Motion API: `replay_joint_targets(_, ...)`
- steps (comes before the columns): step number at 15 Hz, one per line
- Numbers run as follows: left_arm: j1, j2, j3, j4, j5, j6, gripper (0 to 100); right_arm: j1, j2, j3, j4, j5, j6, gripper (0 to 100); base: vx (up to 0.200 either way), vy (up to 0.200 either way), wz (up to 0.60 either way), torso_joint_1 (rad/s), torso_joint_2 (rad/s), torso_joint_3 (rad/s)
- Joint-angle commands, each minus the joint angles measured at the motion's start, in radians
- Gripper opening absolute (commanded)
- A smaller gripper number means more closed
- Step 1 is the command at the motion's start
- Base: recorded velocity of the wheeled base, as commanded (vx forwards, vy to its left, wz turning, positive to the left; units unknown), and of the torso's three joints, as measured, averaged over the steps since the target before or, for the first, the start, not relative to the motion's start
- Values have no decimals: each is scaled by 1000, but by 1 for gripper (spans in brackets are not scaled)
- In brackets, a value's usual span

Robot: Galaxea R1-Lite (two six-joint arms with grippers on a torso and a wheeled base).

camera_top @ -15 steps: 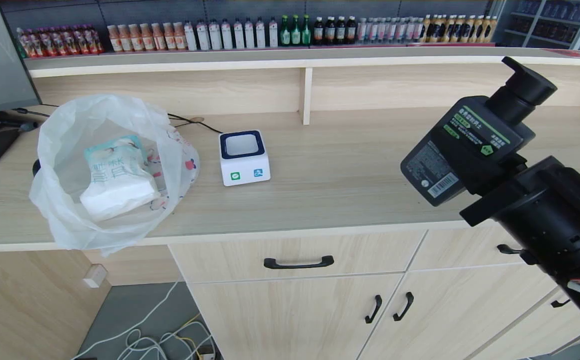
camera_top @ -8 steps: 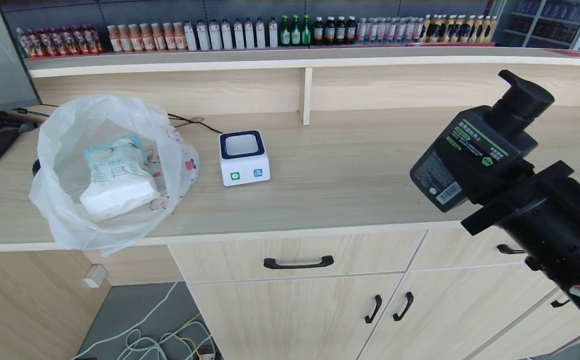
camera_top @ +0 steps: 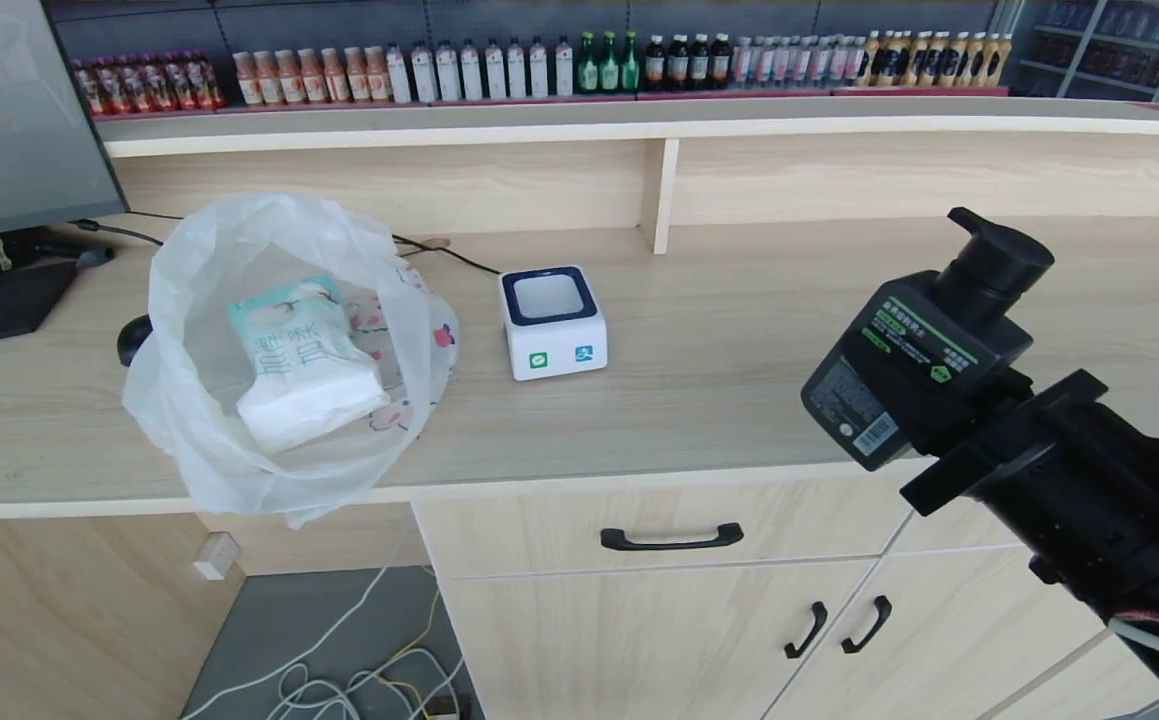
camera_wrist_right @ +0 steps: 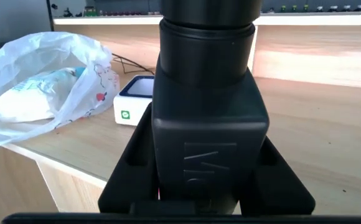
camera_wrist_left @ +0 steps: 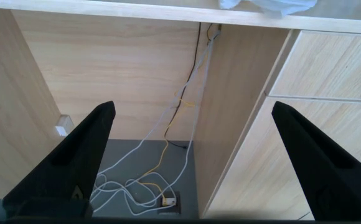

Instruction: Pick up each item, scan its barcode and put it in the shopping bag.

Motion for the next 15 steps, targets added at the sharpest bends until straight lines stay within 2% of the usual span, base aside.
replay_joint_targets(1,0,0,0,0,0,0,100,-4,21,-29,-2,0,-1,0,0,200,0,-7,2,2)
replay_joint_targets(3,0,0,0,0,0,-1,100,-4,17,-16,-2,-8,-1,0,0,200,0,0,2,7)
replay_joint_targets(5,0,0,0,0,0,-1,100,1,-8,-2,-2,-124,0,0,0,200,0,-7,-2,0)
replay_joint_targets(7,0,0,0,0,0,-1,100,7,-31,31,-2,-134,6,0,0,200,0,0,2,0)
replay_joint_targets(12,-2,0,0,-2,0,-1,100,7,-3,-25,-2,-134,5,0,0,200,0,-3,1,2)
replay_joint_targets(13,-2,0,0,-2,0,8,100,6,18,-42,-2,-134,3,0,0,200,0,-2,2,7)
replay_joint_targets(15,0,0,0,-2,0,9,100,6,58,-111,-2,-134,0,0,0,0,0,0,0,0)
